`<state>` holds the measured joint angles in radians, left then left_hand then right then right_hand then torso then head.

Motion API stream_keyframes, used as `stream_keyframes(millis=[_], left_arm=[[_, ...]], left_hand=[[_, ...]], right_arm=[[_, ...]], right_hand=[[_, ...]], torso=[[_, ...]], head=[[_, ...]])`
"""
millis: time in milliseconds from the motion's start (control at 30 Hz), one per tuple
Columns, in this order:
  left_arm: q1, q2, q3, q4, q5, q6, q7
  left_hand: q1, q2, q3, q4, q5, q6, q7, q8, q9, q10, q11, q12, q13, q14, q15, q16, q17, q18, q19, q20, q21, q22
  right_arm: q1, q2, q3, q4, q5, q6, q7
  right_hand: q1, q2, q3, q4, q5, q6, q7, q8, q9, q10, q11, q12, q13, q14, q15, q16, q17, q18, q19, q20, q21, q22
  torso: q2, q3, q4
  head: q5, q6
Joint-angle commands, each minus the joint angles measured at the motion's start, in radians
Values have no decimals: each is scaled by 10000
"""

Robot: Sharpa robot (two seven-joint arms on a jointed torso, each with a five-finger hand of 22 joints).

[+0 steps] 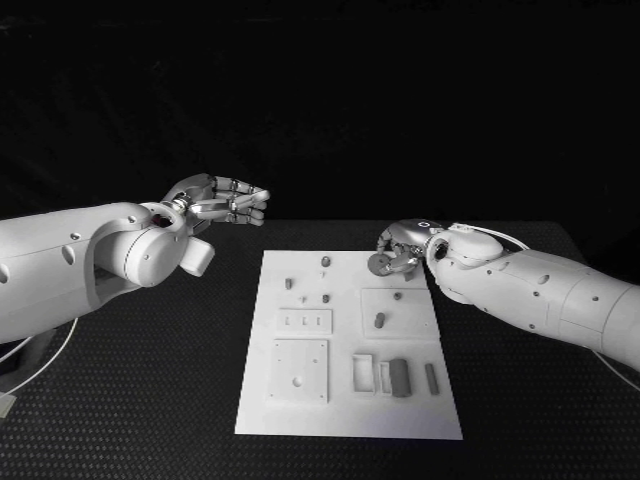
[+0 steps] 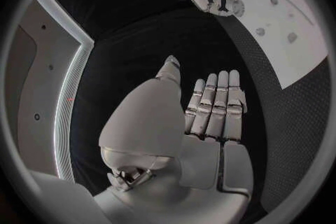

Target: Assemble the parts on the task board

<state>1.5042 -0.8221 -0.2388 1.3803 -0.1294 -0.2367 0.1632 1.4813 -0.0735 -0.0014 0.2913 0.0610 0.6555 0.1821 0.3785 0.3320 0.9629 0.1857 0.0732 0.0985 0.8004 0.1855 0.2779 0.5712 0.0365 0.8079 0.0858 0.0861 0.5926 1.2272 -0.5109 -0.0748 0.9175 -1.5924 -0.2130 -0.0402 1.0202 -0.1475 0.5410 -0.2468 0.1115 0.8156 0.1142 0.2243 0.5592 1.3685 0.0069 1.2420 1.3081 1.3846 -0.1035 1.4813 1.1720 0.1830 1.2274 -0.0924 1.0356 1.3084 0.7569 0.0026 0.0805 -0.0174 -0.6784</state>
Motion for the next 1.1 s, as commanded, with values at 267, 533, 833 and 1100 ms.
stream_keyframes(millis=[267,533,833,1100], left_arm=[[15,-32,13,96,-34,88,97],[16,-40,15,115,-34,102,104],[17,-11,16,87,-53,114,127],[15,23,14,51,-52,129,120]], left_hand=[[11,-77,-22,12,-49,62,362,-61,-14,-39,20,-50,-9,75,-11,-37,16,130,81,-21,-40,-9],[6,-83,-23,13,-49,64,361,-62,-13,-38,20,-49,-9,76,-10,-40,17,130,81,-20,-42,-10],[-15,-87,-27,17,-50,65,359,-65,-13,-39,20,-48,-10,76,-9,-44,20,128,83,-18,-45,-10],[-43,-80,-28,20,-50,63,357,-69,-13,-42,19,-49,-12,76,-9,-49,22,126,84,-17,-48,-11]], right_arm=[[-24,57,-10,-252,-18,269,143],[-24,102,-10,-341,231,323,20],[-75,166,-18,-357,282,412,42],[-91,183,-20,-306,429,404,60]], right_hand=[[-220,597,-3,136,13,22,98,-66,-65,-136,51,-58,834,-35,98,30,-60,788,-30,-21,-60,120],[-357,342,-24,220,18,-691,317,-456,-314,-414,251,-341,614,-97,272,8,-182,788,-61,-13,-88,138],[-407,172,-14,348,14,-958,517,-573,-410,-579,447,-439,491,-134,467,13,-252,788,-72,4,-101,149],[-393,192,11,411,14,-793,548,-458,-380,-643,482,-451,441,-153,508,15,-283,788,-84,12,-104,157]], torso=[[6,4,-7],[3,13,-2],[5,18,-17],[10,7,-23]], head=[[11,-36],[24,-62],[10,-85],[13,-135]])
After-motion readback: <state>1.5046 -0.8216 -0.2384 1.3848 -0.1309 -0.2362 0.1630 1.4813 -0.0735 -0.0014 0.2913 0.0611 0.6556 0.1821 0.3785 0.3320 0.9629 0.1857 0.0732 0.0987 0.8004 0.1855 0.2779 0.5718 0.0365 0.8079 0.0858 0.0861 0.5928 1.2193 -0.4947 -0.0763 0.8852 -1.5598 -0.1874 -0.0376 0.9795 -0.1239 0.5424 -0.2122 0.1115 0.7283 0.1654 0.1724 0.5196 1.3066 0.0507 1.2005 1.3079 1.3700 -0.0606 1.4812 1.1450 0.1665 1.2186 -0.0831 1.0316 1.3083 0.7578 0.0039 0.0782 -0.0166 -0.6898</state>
